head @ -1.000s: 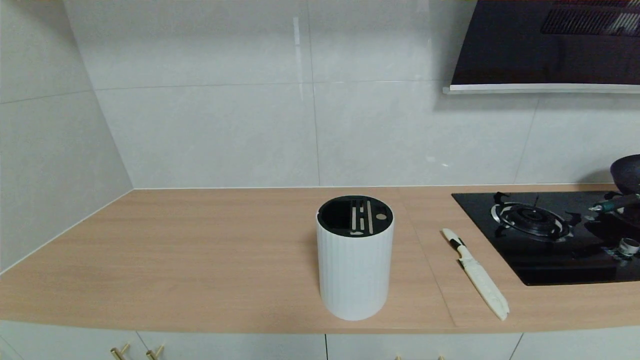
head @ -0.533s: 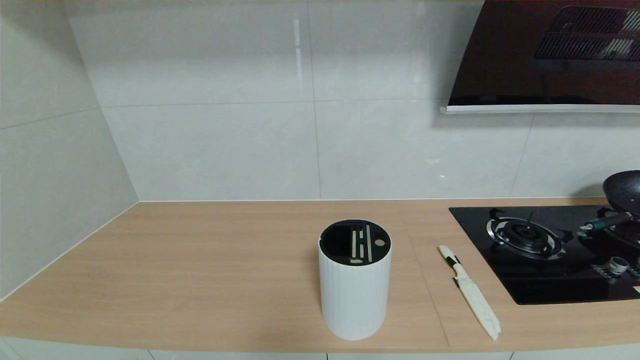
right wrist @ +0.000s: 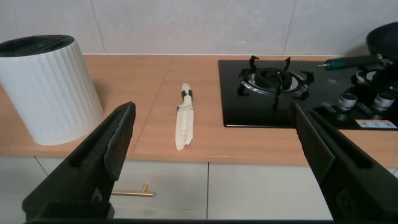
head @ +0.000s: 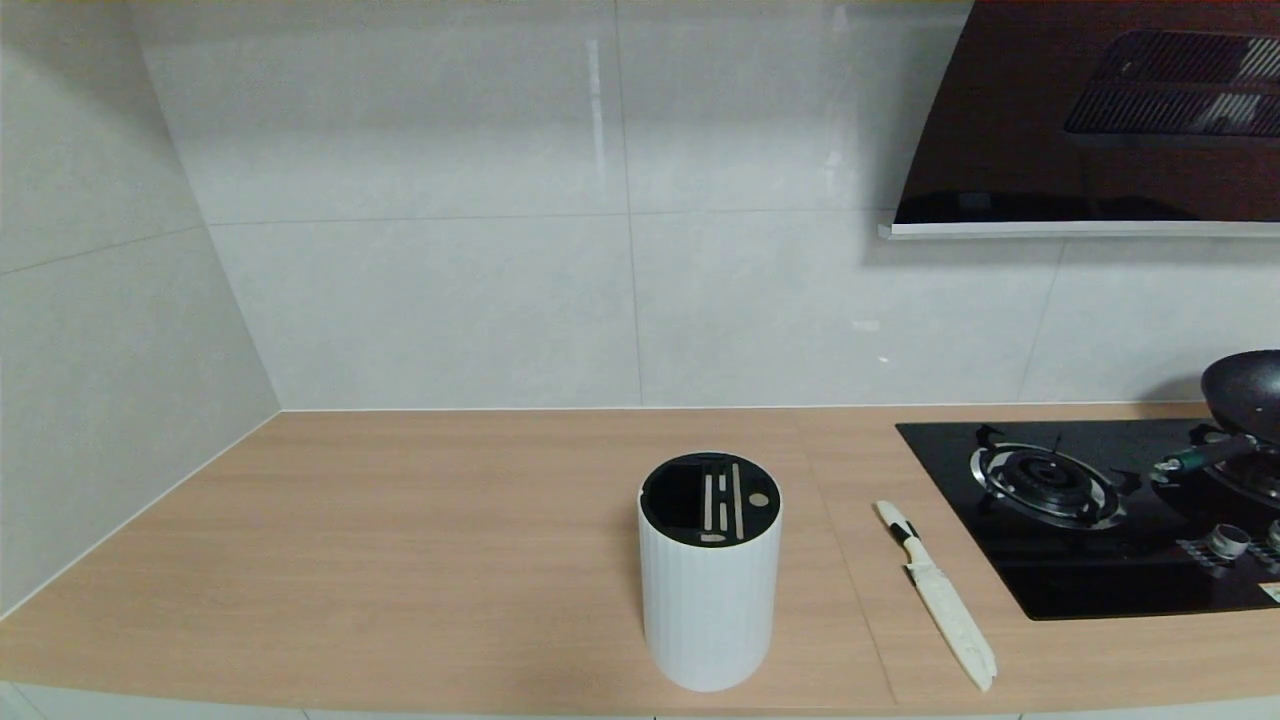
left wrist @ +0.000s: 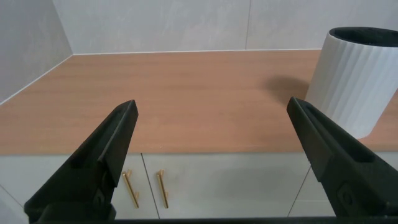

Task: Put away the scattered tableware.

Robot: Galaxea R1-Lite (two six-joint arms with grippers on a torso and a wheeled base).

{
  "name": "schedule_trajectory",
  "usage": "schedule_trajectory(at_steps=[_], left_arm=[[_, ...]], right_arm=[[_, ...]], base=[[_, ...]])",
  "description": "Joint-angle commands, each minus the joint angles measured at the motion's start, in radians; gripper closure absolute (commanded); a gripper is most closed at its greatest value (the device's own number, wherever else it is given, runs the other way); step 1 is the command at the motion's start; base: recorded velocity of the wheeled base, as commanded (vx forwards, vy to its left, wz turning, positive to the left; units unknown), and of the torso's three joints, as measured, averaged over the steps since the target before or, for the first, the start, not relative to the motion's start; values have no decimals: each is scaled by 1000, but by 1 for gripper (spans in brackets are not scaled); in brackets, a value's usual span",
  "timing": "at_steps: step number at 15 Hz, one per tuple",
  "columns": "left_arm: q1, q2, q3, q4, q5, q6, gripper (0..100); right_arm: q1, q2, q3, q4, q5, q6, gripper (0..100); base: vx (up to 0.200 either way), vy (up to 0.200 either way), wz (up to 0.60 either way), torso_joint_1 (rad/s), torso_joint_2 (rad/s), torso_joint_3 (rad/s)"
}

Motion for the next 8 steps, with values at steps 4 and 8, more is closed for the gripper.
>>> schedule_trajectory(at_steps=[4,8], left_arm=[[0,0,0,0,0,0,0],[0,0,0,0,0,0,0]], right_arm=[[7,12,0,0,1,-13,0],[29,107,-187,0,8,36,0]], base=[[0,0,0,0,0,0],[0,0,0,0,0,0]])
